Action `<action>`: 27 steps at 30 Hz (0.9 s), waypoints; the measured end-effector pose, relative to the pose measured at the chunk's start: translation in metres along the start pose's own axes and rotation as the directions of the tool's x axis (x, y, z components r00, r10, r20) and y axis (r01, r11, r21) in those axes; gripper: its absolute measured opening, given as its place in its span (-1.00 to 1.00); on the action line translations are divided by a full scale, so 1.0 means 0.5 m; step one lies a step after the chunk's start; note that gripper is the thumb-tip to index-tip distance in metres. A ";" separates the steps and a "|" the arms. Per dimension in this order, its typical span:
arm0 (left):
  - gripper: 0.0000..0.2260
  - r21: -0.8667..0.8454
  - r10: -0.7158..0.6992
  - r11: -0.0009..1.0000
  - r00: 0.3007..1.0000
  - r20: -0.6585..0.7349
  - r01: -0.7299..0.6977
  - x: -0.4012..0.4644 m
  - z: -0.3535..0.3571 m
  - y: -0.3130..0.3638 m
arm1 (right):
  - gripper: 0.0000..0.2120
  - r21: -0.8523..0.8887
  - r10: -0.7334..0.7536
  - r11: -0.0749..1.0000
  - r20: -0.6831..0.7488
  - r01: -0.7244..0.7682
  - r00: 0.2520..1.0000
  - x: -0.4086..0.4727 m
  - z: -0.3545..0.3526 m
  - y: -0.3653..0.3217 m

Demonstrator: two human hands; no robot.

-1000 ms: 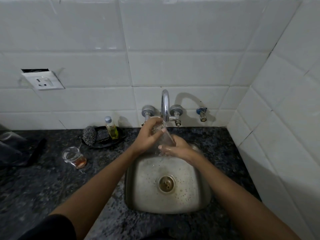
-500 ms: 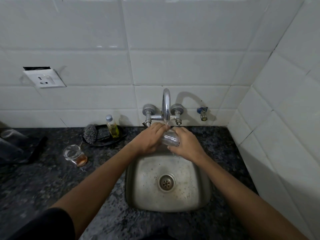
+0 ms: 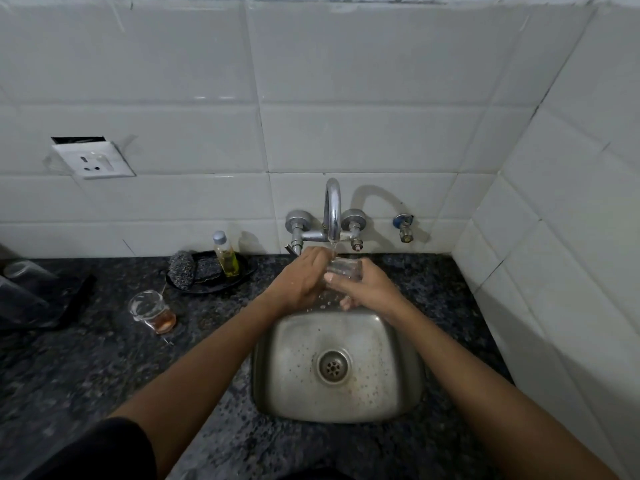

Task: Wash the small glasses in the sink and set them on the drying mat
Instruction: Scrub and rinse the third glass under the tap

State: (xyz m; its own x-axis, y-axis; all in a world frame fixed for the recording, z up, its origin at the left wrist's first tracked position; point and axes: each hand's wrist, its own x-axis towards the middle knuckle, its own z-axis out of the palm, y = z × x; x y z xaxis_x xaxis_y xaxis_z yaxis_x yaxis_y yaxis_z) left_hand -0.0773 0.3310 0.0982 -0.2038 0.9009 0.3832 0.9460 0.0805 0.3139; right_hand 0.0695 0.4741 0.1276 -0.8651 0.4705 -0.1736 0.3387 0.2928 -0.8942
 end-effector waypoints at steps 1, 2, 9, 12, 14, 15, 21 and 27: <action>-0.50 -0.009 -0.017 1.000 1.000 0.001 0.017 -0.002 -0.003 0.003 | -0.42 -0.092 -0.069 0.994 -0.035 0.066 0.997 0.000 -0.004 0.001; -0.49 -0.018 -0.027 0.999 1.000 -0.001 0.027 -0.003 -0.003 0.004 | -0.44 -0.210 -0.177 0.965 -0.075 0.158 0.981 -0.003 -0.005 0.001; -0.63 0.020 0.022 1.000 1.000 0.005 -0.022 0.010 -0.007 0.003 | -0.40 0.029 -0.127 0.992 0.016 0.127 0.992 -0.001 -0.007 -0.005; -0.56 -0.001 0.006 1.000 1.000 -0.001 -0.006 0.006 0.000 0.008 | -0.43 -0.135 -0.130 0.983 -0.007 0.128 0.991 -0.005 -0.013 -0.016; -0.60 -0.020 0.000 1.000 1.000 -0.016 0.000 0.005 0.003 0.008 | -0.43 -0.410 -0.371 0.849 -0.015 0.333 0.929 -0.012 -0.002 -0.012; -0.60 -0.026 0.004 1.000 1.000 -0.021 -0.004 0.008 0.001 0.006 | -0.42 -0.441 -0.457 0.799 -0.001 0.409 0.890 -0.012 0.001 -0.006; -0.62 -0.014 0.028 0.999 0.998 -0.063 -0.029 0.012 -0.007 -0.002 | -0.38 -0.058 -0.099 0.993 0.001 0.098 0.995 -0.006 -0.003 -0.024; -0.63 -0.015 0.061 0.998 0.997 -0.056 -0.062 0.015 -0.015 0.003 | -0.37 -0.376 -0.487 0.815 -0.031 0.442 0.873 -0.007 0.000 -0.001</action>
State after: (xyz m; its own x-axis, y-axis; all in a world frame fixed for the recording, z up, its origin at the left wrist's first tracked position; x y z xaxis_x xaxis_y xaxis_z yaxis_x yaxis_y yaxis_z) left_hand -0.0795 0.3348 0.1079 -0.1596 0.8786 0.4501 0.9530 0.0181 0.3024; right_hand 0.0723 0.4722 0.1288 -0.9085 0.2938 0.2972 0.0330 0.7594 -0.6498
